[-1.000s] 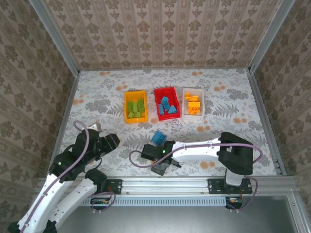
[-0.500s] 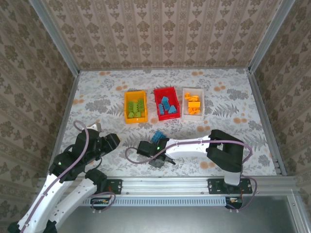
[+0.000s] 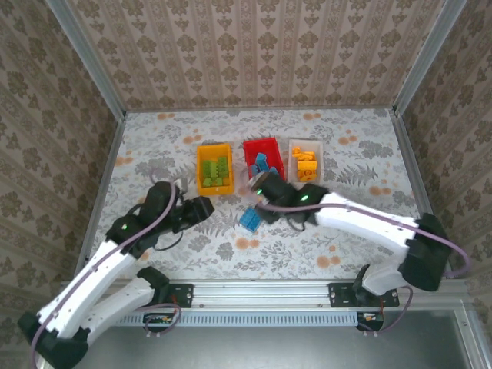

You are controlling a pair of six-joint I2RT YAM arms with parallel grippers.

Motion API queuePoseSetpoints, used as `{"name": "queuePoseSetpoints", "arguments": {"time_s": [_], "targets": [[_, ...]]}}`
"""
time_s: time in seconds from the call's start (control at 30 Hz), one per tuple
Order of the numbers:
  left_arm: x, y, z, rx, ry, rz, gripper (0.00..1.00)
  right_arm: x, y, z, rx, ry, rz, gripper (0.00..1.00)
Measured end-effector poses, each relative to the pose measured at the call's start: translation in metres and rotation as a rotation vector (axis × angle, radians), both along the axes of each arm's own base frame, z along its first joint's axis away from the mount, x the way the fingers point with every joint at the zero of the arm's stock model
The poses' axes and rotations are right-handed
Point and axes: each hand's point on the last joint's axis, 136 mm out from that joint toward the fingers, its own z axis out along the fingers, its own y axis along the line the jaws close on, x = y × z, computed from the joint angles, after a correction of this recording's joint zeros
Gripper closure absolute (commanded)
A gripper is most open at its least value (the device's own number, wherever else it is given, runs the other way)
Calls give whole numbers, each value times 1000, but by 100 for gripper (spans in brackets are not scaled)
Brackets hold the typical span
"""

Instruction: Sort the legos into containers by color

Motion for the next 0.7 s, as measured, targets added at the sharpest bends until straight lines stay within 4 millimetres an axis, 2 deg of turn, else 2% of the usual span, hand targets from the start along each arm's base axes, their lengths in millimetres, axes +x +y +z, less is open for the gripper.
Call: {"name": "queuePoseSetpoints", "arguments": {"time_s": [0.07,0.13,0.2,0.3,0.4,0.5,0.6,0.7], "targets": [[12,-25,13,-1,-23,-50,49,28,-36,14,28,-17,-133,78],[24,-53,27,-5,-60,-104,48,56,-70,18,29,-6,-268,77],[37,-80,40,-10,-101,-144,48,86,-98,16,24,19,-384,76],[51,-108,49,-6,-143,-181,48,127,-128,5,12,67,-509,75],[63,-128,53,9,-170,-206,48,161,-144,-10,9,122,-576,74],[70,-145,55,27,-191,-232,47,188,-151,-29,8,175,-610,71],[71,-158,54,43,-204,-256,46,202,-153,-44,7,221,-620,66],[70,-165,50,66,-213,-272,46,210,-152,-51,13,251,-624,58]]}}
